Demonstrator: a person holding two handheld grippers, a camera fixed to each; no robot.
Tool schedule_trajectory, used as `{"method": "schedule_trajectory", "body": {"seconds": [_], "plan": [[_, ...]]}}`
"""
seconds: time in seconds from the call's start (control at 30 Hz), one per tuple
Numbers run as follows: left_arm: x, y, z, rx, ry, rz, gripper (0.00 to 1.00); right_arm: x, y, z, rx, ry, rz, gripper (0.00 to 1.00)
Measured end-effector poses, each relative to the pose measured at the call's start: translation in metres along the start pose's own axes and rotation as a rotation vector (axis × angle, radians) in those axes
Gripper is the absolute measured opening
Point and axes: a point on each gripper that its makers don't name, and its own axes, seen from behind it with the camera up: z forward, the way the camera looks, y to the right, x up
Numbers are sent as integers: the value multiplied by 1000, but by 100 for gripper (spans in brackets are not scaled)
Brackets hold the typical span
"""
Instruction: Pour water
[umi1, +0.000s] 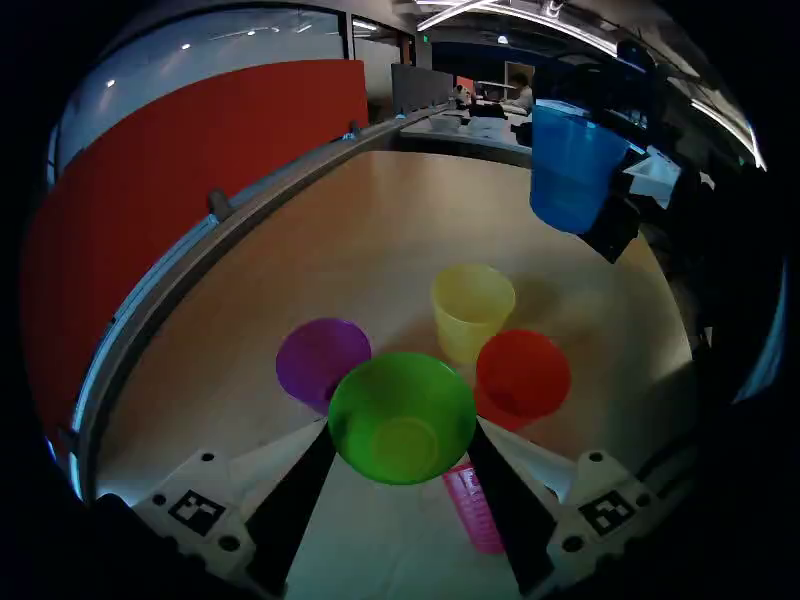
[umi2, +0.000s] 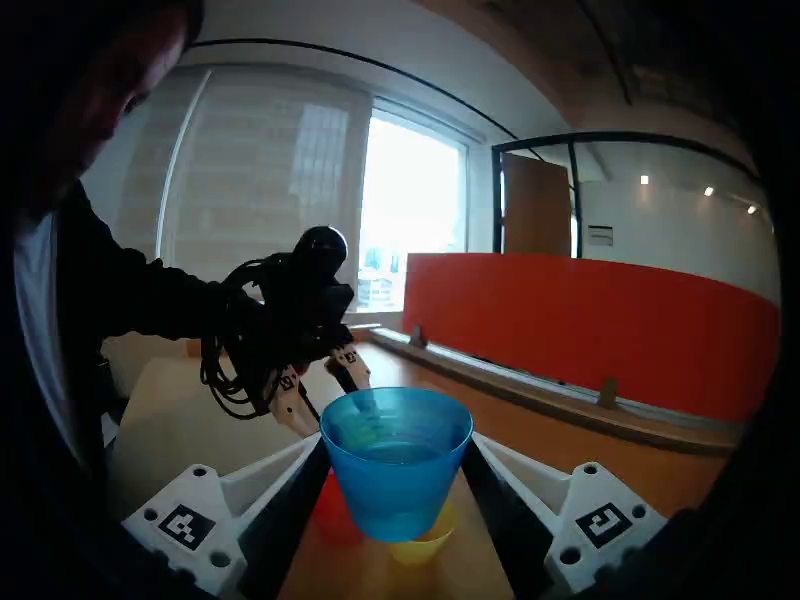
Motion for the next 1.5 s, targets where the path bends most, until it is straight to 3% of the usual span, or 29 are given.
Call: {"method": "schedule_trajectory", "body": {"seconds": [0.9,1.5], "plan": [[27,-6,-37,85,165,-58,87,-2,6,-5,-6,-40,-12,89],[59,-12,-51,148,306,-88,87,-6,9,-7,-5,-65,-4,89]]}}
